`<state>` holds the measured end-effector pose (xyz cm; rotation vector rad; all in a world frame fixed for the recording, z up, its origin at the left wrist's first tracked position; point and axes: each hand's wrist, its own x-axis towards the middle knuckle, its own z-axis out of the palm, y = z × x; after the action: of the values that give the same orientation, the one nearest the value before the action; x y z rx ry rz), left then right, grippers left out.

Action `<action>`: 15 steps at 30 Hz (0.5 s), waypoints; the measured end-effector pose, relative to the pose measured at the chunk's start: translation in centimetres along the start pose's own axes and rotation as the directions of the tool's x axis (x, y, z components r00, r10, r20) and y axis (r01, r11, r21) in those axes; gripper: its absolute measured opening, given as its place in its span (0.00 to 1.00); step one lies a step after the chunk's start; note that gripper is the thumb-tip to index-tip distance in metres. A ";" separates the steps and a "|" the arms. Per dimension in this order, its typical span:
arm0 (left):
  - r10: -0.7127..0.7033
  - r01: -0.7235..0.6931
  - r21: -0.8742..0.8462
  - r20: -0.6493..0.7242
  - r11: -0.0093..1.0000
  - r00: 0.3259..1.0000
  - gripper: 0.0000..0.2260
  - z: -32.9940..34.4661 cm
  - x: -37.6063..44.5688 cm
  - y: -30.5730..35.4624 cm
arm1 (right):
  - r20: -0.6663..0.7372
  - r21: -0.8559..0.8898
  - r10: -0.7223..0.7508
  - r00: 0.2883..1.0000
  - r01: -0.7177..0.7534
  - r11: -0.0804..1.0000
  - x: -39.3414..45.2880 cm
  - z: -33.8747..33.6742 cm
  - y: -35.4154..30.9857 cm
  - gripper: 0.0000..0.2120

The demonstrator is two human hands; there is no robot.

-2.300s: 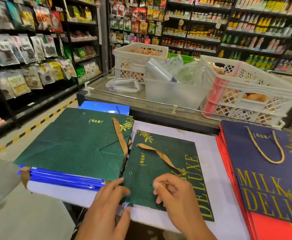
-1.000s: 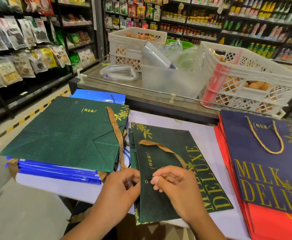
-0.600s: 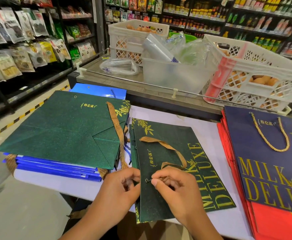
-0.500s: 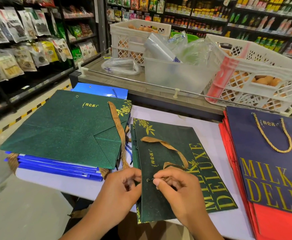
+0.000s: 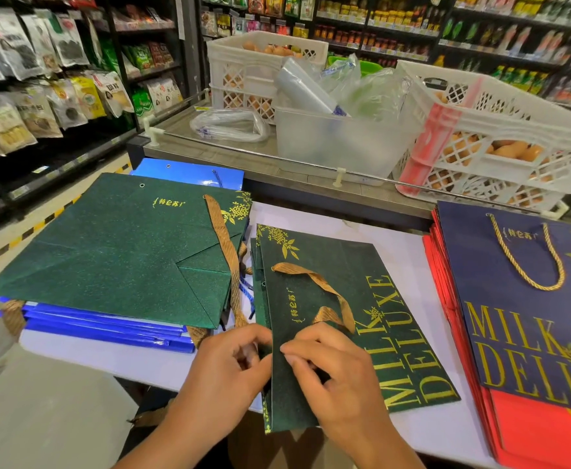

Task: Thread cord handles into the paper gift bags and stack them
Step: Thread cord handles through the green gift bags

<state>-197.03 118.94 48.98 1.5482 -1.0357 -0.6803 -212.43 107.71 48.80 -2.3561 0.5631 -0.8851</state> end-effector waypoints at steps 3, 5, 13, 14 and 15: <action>-0.017 0.018 0.025 -0.014 1.000 1.000 0.04 -0.1 0.2 -0.1 | -0.016 0.025 0.033 0.999 -0.033 0.999 0.1 -0.1 0.1 0.06; -0.036 0.036 0.021 0.001 0.999 0.999 0.02 -0.2 0.2 -0.2 | -0.033 0.031 0.040 0.999 -0.039 0.999 0.1 -0.1 0.2 0.07; -0.045 0.043 0.049 0.045 0.998 0.998 0.10 -0.5 -0.2 0.2 | -0.054 0.089 0.041 0.998 -0.036 0.995 0.1 -0.2 0.2 0.11; -0.052 0.050 0.042 0.050 0.998 0.997 0.11 -0.5 -0.2 0.1 | -0.047 0.087 0.034 0.998 -0.029 0.996 0.1 -0.2 0.2 0.12; -0.060 0.058 0.031 0.057 0.998 0.997 0.12 -0.6 -0.2 0.1 | -0.039 0.085 0.029 0.999 -0.025 0.996 0.1 -0.3 0.2 0.13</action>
<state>-196.65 119.36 49.15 1.5974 -1.0501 -0.7573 -212.54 107.39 48.90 -2.2538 0.5612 -0.9284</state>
